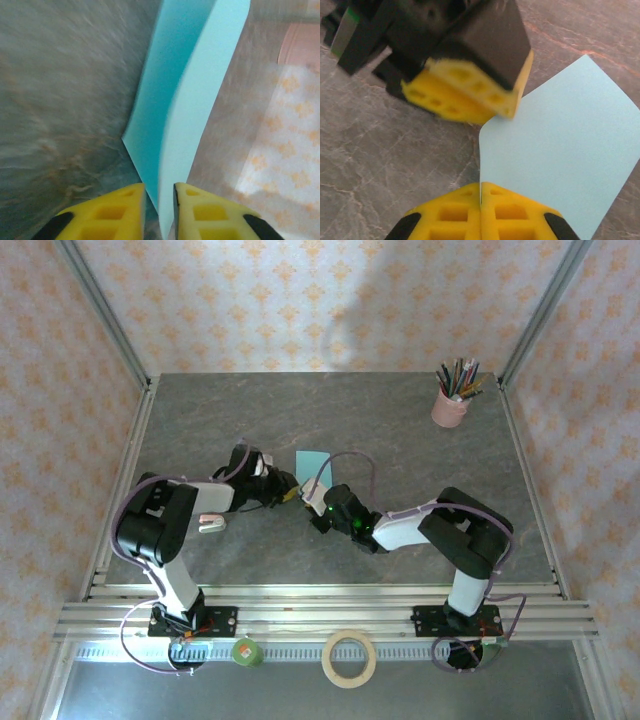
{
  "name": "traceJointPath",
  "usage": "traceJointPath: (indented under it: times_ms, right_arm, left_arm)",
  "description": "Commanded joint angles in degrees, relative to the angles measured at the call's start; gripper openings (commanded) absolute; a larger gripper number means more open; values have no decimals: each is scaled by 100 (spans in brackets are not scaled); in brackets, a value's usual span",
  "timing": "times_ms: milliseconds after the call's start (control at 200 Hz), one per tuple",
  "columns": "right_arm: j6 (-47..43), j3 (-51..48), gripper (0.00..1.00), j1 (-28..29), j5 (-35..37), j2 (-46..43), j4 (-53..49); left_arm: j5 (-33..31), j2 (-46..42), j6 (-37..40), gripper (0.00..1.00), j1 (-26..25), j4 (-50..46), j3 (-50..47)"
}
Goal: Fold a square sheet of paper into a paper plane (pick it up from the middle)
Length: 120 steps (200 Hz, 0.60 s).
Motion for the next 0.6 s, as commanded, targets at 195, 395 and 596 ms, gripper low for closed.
traceJointPath:
  times_ms: [195, 395, 596]
  right_arm:
    - [853, -227, 1, 20, -848, -434, -215]
    - [1417, -425, 0, 23, -1190, -474, -86]
    - [1654, -577, 0, 20, -1305, -575, -62]
  left_arm:
    - [-312, -354, 1151, 36, 143, -847, 806]
    - [-417, 276, 1596, 34, -261, -1255, 1369]
    - [-750, 986, 2119, 26, -638, -2040, 2165]
